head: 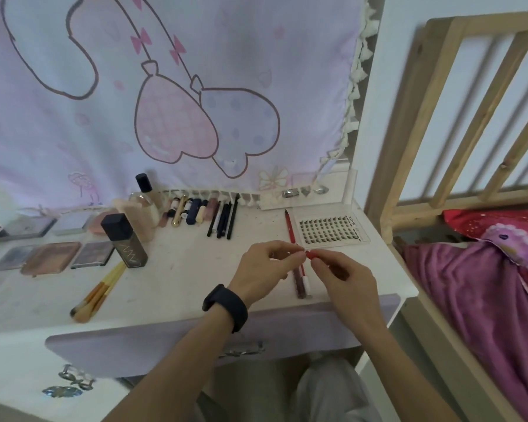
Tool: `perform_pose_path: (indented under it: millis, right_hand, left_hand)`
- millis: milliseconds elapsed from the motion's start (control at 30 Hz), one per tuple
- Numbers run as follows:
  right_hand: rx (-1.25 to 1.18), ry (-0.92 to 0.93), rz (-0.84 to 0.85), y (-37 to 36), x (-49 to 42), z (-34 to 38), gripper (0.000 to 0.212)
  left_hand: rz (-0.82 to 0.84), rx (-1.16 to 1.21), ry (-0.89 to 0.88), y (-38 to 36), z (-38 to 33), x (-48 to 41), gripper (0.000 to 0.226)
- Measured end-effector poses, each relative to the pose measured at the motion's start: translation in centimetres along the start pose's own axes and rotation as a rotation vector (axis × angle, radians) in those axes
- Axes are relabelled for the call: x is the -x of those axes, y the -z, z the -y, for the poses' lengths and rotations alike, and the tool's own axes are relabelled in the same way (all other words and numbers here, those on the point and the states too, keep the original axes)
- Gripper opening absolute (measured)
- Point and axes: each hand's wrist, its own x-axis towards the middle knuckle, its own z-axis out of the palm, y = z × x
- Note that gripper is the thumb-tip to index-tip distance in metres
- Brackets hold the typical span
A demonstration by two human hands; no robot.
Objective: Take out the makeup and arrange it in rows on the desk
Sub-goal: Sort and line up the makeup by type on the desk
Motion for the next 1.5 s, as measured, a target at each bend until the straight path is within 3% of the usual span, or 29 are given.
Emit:
perform_pose_path:
  millis: [233, 433, 600, 800, 900, 1000, 1500]
  right_hand:
    - [0.038, 0.100, -0.023, -0.7, -0.6, 0.6, 0.020]
    - [0.573, 0.051, -0.073, 0.5, -2.7, -3.0, 0.022]
    - [0.766, 0.253, -0.150, 0.3, -2.8, -6.6, 0.014]
    - [0.766, 0.276, -0.188, 0.3, -3.1, -7.1, 0.014]
    - [0.757, 0.299, -0.191, 0.3, -3.0, -7.2, 0.033]
    - [0.769, 0.291, -0.191, 0.3, -2.9, -7.0, 0.038]
    - [0.790, 0.354, -0.161, 0.6, -2.6, -7.4, 0.020]
  left_hand:
    - [-0.020, 0.075, 0.001, 0.4, -0.4, -0.7, 0.015]
    - [-0.078, 0.031, 0.142, 2.6, 0.5, -4.9, 0.013]
    - [-0.056, -0.144, 0.165, 2.4, 1.7, -9.7, 0.015]
    - [-0.019, -0.263, 0.192, 1.5, 3.3, -12.7, 0.014]
    - [-0.044, -0.270, 0.195, 1.3, 3.6, -12.9, 0.017]
    - [-0.051, -0.255, 0.195, 1.2, 3.8, -13.0, 0.017]
    - [-0.063, -0.245, 0.174, 0.6, 3.6, -12.6, 0.007]
